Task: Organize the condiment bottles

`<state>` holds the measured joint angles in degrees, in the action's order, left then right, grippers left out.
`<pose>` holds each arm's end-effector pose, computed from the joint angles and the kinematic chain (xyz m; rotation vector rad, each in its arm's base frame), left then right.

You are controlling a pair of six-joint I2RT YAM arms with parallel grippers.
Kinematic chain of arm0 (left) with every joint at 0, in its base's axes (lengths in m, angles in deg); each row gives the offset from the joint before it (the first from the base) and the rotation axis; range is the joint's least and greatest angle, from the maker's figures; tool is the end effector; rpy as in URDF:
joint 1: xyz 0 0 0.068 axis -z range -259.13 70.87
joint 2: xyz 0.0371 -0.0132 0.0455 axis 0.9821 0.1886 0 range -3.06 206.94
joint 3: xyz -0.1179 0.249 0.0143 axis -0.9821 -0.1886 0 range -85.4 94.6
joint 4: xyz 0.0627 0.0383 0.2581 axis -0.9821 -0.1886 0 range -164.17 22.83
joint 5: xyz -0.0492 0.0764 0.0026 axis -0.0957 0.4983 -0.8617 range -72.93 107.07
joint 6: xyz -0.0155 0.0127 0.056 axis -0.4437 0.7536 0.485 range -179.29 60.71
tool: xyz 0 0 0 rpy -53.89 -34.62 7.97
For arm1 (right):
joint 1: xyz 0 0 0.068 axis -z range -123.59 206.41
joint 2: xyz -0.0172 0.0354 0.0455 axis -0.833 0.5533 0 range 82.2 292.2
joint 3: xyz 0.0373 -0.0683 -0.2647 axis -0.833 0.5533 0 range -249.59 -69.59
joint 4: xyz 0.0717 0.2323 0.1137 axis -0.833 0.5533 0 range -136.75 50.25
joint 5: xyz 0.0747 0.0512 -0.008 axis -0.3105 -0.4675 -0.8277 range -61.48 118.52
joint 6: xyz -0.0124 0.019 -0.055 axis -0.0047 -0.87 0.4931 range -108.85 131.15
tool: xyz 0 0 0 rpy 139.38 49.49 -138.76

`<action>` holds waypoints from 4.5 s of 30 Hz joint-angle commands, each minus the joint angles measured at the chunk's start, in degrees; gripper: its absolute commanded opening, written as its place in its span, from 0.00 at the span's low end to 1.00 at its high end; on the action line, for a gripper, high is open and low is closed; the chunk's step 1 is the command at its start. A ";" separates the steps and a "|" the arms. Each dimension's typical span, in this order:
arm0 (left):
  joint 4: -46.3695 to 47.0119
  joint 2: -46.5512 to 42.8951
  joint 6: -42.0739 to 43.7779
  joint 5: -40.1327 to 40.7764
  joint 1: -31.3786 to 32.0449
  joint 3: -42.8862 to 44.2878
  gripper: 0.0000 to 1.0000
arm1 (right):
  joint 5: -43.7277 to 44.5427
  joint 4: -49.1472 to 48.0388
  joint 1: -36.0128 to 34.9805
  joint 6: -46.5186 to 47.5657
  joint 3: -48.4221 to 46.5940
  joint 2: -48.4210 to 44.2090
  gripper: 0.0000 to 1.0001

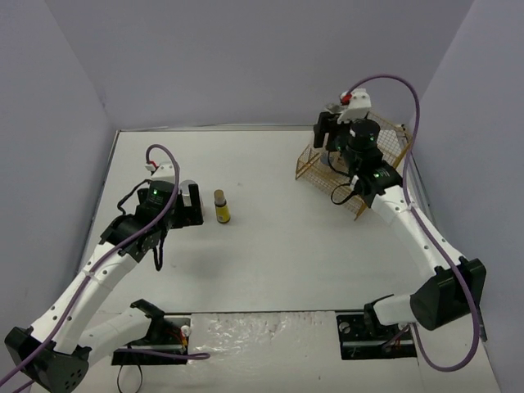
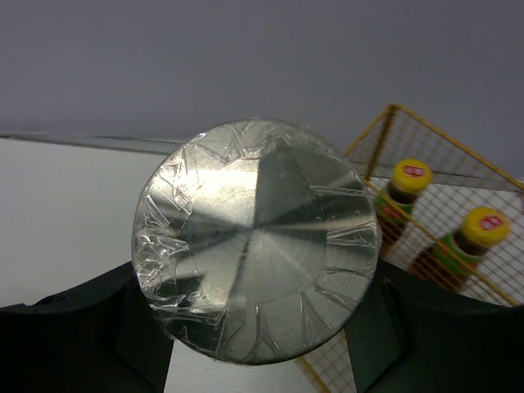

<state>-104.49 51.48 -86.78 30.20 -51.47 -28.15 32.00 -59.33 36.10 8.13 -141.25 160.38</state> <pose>0.1907 -0.0888 0.3369 -0.1278 2.1692 -0.3058 0.3195 0.1154 0.4184 -0.1718 1.4615 0.2868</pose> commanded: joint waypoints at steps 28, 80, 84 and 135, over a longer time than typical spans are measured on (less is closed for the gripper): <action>3.12 -0.06 -1.22 1.60 -0.55 2.47 0.97 | 4.52 -19.80 16.18 -3.22 10.49 9.44 0.00; 3.71 -1.02 -0.79 1.11 -0.50 -0.47 0.97 | -11.12 -36.76 16.18 0.11 18.43 16.75 0.43; 4.44 -0.56 -1.04 1.06 -0.50 -0.74 0.97 | -10.86 -33.48 16.28 1.61 18.06 15.14 0.53; -0.45 24.96 -7.93 3.00 -14.39 19.83 0.97 | -19.43 4.11 16.84 -6.34 16.83 -20.01 1.00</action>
<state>-108.04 75.74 -94.41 34.69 -64.51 -12.29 16.05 -53.85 53.64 3.42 -126.11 142.79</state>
